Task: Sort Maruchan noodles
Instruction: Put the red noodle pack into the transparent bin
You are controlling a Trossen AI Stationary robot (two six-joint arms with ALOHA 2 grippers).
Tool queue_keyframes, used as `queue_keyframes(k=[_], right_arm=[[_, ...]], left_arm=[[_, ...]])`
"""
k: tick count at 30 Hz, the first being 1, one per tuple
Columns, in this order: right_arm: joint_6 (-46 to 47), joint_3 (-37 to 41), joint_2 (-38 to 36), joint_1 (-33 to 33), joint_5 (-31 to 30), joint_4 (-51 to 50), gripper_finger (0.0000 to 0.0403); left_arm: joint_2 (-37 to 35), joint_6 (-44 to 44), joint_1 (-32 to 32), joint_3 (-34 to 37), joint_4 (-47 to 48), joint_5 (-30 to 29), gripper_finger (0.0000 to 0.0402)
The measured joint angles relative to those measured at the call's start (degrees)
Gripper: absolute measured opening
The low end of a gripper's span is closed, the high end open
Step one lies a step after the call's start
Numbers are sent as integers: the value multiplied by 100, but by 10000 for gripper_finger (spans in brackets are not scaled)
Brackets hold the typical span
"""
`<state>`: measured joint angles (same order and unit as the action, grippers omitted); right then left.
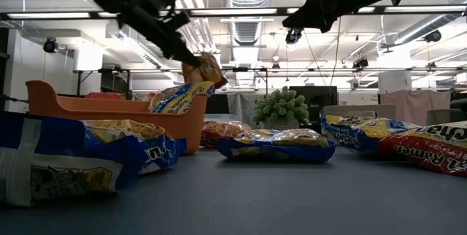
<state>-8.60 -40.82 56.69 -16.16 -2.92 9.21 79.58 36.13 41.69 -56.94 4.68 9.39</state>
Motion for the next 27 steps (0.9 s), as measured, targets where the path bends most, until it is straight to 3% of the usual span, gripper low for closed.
queue_keyframes(k=[6, 14, 27], right_arm=[[-28, 0, 0, 0, -2, -7, 9], [-46, 0, 0, 0, -4, -52, 9], [-116, 0, 0, 0, -8, -61, 9]], left_arm=[[990, 675, 4, -1022, 1076, -287, 0], [1948, 719, -2, -1806, 1392, -264, 0], [2305, 1035, -42, -1813, 925, -243, 0]])
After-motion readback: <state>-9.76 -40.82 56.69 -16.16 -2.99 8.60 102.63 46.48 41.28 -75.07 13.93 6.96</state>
